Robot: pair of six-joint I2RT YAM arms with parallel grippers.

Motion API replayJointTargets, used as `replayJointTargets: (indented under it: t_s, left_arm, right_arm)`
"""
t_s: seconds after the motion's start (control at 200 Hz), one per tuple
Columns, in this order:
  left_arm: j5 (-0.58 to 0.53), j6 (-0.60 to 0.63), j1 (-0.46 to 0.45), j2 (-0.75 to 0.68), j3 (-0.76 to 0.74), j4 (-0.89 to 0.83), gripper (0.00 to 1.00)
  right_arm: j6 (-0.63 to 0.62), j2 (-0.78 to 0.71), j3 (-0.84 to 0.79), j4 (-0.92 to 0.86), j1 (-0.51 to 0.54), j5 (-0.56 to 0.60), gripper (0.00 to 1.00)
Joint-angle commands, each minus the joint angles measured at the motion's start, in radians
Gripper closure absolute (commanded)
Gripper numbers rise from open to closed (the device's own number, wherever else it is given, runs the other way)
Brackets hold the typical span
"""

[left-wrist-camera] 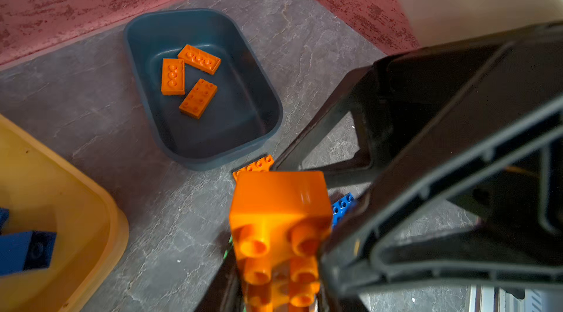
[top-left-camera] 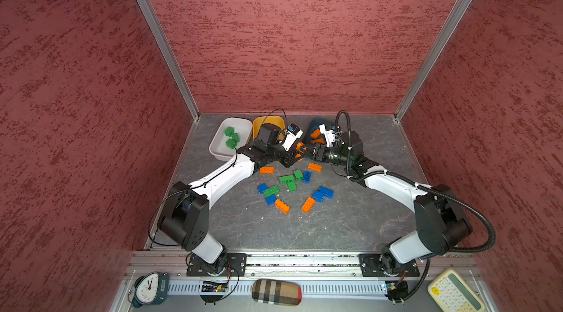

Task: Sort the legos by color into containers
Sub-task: 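Close right gripper on the orange brick while left gripper releases it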

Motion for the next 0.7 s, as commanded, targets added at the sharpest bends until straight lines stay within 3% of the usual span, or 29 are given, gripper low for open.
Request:
replayJointTargets:
  t_s: [0.0, 0.25, 0.366, 0.411, 0.451, 0.476, 0.581, 0.626, 0.696]
  left_arm:
    - [0.017, 0.053, -0.016, 0.029, 0.036, -0.006, 1.0]
    - [0.001, 0.097, -0.052, 0.048, 0.052, -0.003, 0.97]
    - [-0.037, 0.084, -0.052, 0.053, 0.06, 0.001, 0.9]
    - [-0.057, 0.079, -0.052, 0.056, 0.063, 0.0, 0.77]
    - [-0.088, 0.068, -0.051, 0.059, 0.066, 0.008, 0.56]
    - [-0.112, 0.061, -0.051, 0.062, 0.063, 0.016, 0.47]
    - [-0.208, 0.011, -0.039, 0.055, 0.027, 0.091, 0.31]
    - [-0.242, -0.023, -0.031, 0.045, 0.007, 0.129, 0.02]
    - [-0.302, -0.063, -0.02, 0.022, -0.022, 0.181, 0.0]
  right_arm:
    - [0.002, 0.032, 0.036, 0.021, 0.009, -0.051, 0.47]
    - [0.016, 0.064, 0.063, 0.013, 0.017, 0.032, 0.67]
    - [0.019, 0.062, 0.052, 0.034, 0.016, 0.071, 0.87]
    - [0.017, 0.053, 0.04, 0.048, 0.015, 0.092, 0.93]
    - [0.016, 0.044, 0.03, 0.049, 0.008, 0.123, 0.99]
    - [0.017, 0.04, 0.026, 0.046, 0.004, 0.141, 1.0]
    - [0.009, 0.038, 0.023, -0.001, -0.036, 0.257, 1.0]
    - [0.004, 0.05, 0.028, -0.024, -0.061, 0.308, 1.0]
    - [-0.013, 0.083, 0.054, -0.064, -0.099, 0.357, 1.0]
